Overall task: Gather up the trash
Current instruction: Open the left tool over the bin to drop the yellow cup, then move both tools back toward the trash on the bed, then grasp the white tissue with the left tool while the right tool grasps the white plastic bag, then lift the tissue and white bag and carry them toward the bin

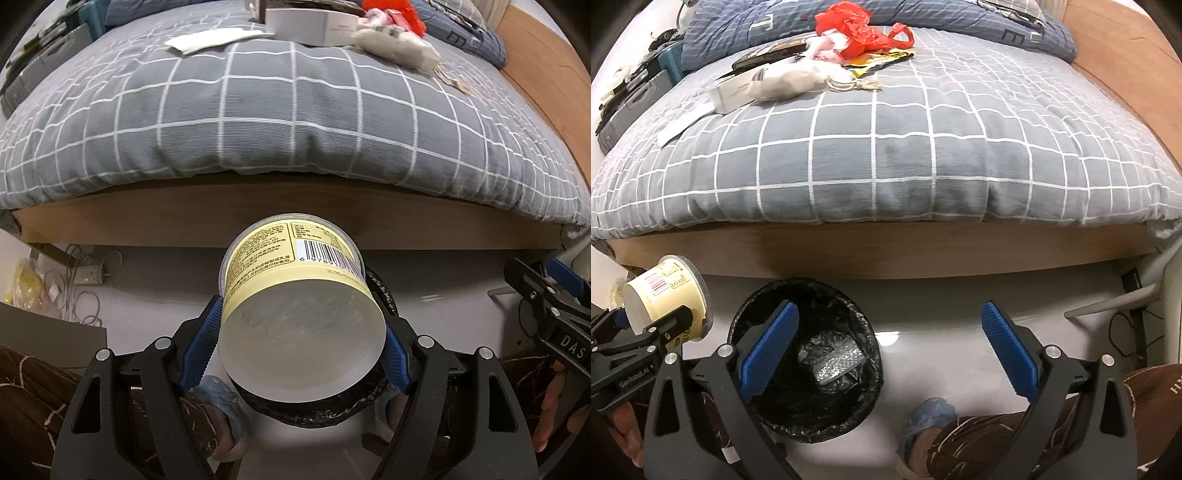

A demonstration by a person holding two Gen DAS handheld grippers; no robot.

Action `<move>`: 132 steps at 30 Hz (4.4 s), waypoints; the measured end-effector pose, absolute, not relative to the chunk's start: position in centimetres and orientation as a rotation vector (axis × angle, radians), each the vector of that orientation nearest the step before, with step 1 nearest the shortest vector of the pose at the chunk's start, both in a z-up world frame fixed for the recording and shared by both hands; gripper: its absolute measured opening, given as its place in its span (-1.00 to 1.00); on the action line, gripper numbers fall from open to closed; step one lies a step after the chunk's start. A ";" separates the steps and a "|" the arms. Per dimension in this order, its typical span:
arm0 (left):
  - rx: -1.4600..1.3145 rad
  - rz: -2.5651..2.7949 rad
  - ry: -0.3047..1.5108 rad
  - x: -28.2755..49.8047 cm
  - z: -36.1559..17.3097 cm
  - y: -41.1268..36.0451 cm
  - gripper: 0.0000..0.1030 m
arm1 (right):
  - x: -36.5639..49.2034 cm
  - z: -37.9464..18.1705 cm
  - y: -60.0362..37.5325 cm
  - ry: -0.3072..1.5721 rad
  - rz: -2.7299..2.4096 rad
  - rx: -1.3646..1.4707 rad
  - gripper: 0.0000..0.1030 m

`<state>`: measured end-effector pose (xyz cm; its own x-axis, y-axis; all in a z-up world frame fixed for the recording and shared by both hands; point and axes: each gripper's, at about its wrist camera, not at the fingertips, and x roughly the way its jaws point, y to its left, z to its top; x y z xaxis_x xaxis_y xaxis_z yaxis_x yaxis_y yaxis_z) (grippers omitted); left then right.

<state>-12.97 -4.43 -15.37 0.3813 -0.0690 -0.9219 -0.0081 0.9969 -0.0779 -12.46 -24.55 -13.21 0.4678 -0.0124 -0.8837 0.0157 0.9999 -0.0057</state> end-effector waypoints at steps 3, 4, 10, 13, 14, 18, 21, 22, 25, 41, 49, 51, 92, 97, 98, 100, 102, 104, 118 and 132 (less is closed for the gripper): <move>-0.050 -0.045 1.172 -12.9 -15.4 -4.7 0.55 | -12.4 -13.4 -24.1 1.085 -0.021 0.005 0.85; -0.036 -0.048 1.169 -12.9 -15.5 -4.8 0.62 | -12.4 -13.4 -24.0 1.084 -0.023 0.006 0.85; -0.041 -0.045 1.161 -12.8 -14.8 -4.9 0.84 | -12.4 -13.2 -23.8 1.074 -0.021 -0.002 0.85; -0.040 -0.031 1.140 -12.5 -14.1 -4.1 0.89 | -12.4 -13.0 -23.6 1.065 -0.017 -0.010 0.85; -0.042 -0.028 1.136 -12.4 -14.0 -3.9 0.89 | -12.4 -12.8 -23.5 1.060 -0.016 -0.011 0.85; -0.037 -0.019 1.122 -11.9 -12.8 -3.2 0.89 | -12.2 -12.1 -23.4 1.040 -0.007 -0.006 0.85; -0.025 -0.016 1.083 -11.9 -11.4 -2.8 0.89 | -12.1 -10.9 -23.0 1.003 0.006 -0.009 0.85; -0.027 -0.016 1.070 -11.9 -10.8 -2.6 0.89 | -12.1 -10.6 -22.8 0.994 0.010 -0.010 0.85; -0.032 -0.011 1.042 -11.8 -9.6 -2.1 0.89 | -12.2 -9.3 -22.2 0.951 0.033 -0.016 0.85; -0.056 0.027 0.920 -9.3 -2.7 1.8 0.89 | -9.5 -2.1 -20.1 0.795 0.096 -0.084 0.85; -0.081 0.048 0.893 -5.4 -0.8 3.3 0.89 | -4.9 -0.2 -19.5 0.761 0.115 -0.077 0.85; -0.082 0.049 0.893 -4.2 -0.7 3.5 0.89 | -3.7 -0.1 -19.4 0.760 0.122 -0.071 0.85; -0.006 0.099 1.048 8.2 -10.3 5.1 -0.09 | 9.1 -10.9 -15.4 0.992 0.293 0.020 0.12; 0.008 0.114 1.034 7.9 -9.8 4.9 -0.44 | 8.8 -10.6 -14.8 0.979 0.321 -0.005 -0.21; 0.008 0.117 1.032 7.8 -9.6 5.0 -0.52 | 8.7 -10.6 -14.7 0.974 0.322 -0.011 -0.23; 0.002 0.117 1.027 7.8 -9.3 5.1 -0.60 | 8.5 -10.3 -14.6 0.961 0.324 -0.015 -0.28; 0.001 0.117 1.023 7.7 -9.0 5.0 -0.67 | 8.2 -9.9 -14.6 0.942 0.321 -0.026 -0.34; -0.005 0.113 1.016 7.5 -8.7 5.1 -0.70 | 8.2 -9.5 -14.5 0.927 0.312 -0.041 -0.38; -0.043 0.101 0.964 6.5 -6.7 5.2 -0.72 | 7.3 -7.5 -15.4 0.860 0.254 -0.054 -0.38; -0.076 0.052 0.934 3.2 -5.2 3.5 -0.72 | 5.3 -5.6 -16.4 0.813 0.244 -0.034 -0.38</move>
<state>3.24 3.52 -5.21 0.5933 0.0119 -0.8049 -0.0782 0.9960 -0.0429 5.32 -16.43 -5.55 0.6612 0.2029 -0.7223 -0.2288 0.9714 0.0634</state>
